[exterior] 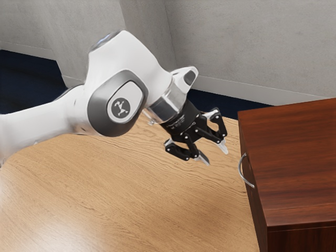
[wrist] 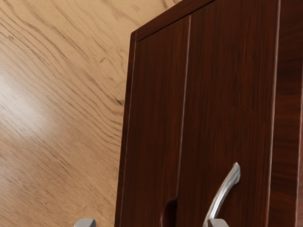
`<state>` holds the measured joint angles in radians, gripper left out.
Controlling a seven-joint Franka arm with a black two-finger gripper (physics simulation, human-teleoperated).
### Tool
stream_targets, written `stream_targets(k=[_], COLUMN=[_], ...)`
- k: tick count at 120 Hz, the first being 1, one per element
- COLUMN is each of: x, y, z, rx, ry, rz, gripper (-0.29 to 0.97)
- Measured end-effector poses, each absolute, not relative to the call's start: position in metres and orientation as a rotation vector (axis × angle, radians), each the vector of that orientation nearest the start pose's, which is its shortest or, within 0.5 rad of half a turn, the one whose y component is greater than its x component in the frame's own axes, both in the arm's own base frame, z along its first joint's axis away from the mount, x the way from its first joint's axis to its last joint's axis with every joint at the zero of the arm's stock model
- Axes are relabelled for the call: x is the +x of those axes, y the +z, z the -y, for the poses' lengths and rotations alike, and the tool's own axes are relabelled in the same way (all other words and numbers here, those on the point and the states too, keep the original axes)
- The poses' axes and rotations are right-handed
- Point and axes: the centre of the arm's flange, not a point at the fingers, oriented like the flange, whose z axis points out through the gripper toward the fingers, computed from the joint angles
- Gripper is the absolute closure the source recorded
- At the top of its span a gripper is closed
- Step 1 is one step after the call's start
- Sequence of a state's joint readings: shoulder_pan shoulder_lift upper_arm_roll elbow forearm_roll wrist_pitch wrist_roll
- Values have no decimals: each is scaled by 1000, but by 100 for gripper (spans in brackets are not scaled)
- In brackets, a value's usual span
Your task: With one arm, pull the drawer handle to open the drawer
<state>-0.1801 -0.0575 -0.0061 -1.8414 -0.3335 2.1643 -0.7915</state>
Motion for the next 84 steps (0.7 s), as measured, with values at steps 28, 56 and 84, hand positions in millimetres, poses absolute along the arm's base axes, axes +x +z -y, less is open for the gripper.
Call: stream_targets(k=[28, 56, 84], x=[571, 567, 569], y=[577, 565, 557], z=[135, 159, 171], rx=[-3347, -3377, -3399], ry=[-339, -314, -325], rz=[1280, 1227, 1163], gripper=[47, 49, 51])
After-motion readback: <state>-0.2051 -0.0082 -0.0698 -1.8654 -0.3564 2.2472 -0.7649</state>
